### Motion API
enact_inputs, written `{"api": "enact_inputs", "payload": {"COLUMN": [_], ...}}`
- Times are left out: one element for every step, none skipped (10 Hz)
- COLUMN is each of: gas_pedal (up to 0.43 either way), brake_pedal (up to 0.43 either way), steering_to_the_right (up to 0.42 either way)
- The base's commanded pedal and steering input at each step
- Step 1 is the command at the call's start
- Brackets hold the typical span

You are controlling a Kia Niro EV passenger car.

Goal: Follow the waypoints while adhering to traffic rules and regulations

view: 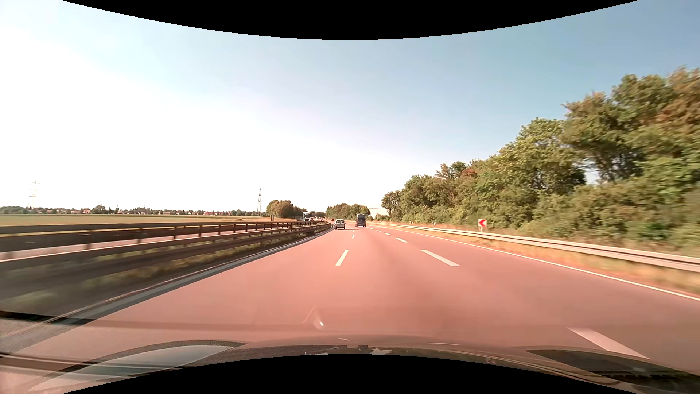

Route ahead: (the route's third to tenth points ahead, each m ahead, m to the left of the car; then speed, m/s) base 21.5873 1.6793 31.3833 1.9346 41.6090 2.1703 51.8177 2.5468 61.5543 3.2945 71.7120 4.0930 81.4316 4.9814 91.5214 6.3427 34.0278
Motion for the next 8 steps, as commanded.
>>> {"api": "enact_inputs", "payload": {"gas_pedal": [0.331,0.339,0.350,0.358,0.370,0.378,0.378,0.378], "brake_pedal": [0.006,0.006,0.006,0.006,0.006,0.006,0.006,0.006], "steering_to_the_right": [-0.016,-0.016,-0.016,-0.016,-0.016,-0.016,-0.016,-0.016]}}
